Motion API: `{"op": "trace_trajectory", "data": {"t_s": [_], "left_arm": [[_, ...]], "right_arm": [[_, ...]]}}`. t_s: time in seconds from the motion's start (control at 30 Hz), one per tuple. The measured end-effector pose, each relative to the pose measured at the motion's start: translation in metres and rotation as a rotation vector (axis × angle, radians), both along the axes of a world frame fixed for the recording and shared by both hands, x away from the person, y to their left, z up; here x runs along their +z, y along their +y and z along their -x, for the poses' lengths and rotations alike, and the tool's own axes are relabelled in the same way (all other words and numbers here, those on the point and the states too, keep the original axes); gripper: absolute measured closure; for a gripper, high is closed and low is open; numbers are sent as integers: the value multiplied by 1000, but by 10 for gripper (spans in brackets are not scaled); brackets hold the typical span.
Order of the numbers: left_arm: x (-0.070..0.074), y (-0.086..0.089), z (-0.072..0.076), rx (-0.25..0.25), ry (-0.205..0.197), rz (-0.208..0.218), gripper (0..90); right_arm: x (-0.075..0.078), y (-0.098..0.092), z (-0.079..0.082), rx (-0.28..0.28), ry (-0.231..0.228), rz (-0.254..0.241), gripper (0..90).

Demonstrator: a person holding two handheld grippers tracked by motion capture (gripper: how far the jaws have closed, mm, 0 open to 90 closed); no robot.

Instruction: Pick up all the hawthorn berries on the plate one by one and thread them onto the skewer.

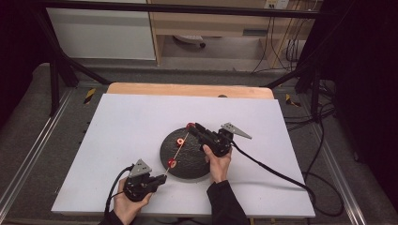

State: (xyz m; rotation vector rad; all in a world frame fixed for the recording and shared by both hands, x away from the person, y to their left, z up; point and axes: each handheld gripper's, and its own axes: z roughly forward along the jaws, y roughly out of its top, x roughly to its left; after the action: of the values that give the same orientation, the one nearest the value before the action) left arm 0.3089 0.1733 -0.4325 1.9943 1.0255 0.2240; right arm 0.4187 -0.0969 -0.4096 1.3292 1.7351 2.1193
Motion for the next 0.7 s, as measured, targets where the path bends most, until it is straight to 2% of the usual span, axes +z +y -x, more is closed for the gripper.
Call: {"op": "trace_trajectory", "data": {"t_s": [0.33, 0.5, 0.7], "left_arm": [[-1, -2, 2, 13, -21, 6, 884], [-3, -4, 5, 32, -37, 17, 884], [-3, -7, 7, 51, -58, 17, 885]], "right_arm": [[2, -1, 1, -1, 9, -14, 612], [1, 0, 0, 3, 33, -63, 614], [4, -2, 0, -2, 30, -73, 615]]}}
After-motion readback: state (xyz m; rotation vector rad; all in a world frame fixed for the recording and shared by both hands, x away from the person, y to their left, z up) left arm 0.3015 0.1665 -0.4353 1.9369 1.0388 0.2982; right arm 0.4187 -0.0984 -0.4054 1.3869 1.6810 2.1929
